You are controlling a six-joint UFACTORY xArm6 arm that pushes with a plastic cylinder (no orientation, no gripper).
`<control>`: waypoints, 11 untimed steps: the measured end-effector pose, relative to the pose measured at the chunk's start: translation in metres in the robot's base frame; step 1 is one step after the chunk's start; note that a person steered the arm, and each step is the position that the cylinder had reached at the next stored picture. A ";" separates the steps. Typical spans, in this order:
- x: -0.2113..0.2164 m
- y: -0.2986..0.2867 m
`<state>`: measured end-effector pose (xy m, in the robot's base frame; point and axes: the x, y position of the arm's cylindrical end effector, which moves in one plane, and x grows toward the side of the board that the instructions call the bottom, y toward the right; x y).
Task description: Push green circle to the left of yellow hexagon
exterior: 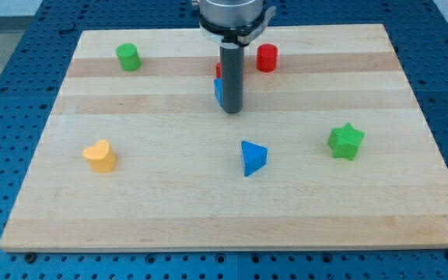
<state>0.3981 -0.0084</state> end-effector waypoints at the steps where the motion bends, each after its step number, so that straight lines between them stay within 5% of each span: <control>1: -0.001 -0.013; 3: 0.003 -0.032; 11: -0.098 -0.223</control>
<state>0.2999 -0.2314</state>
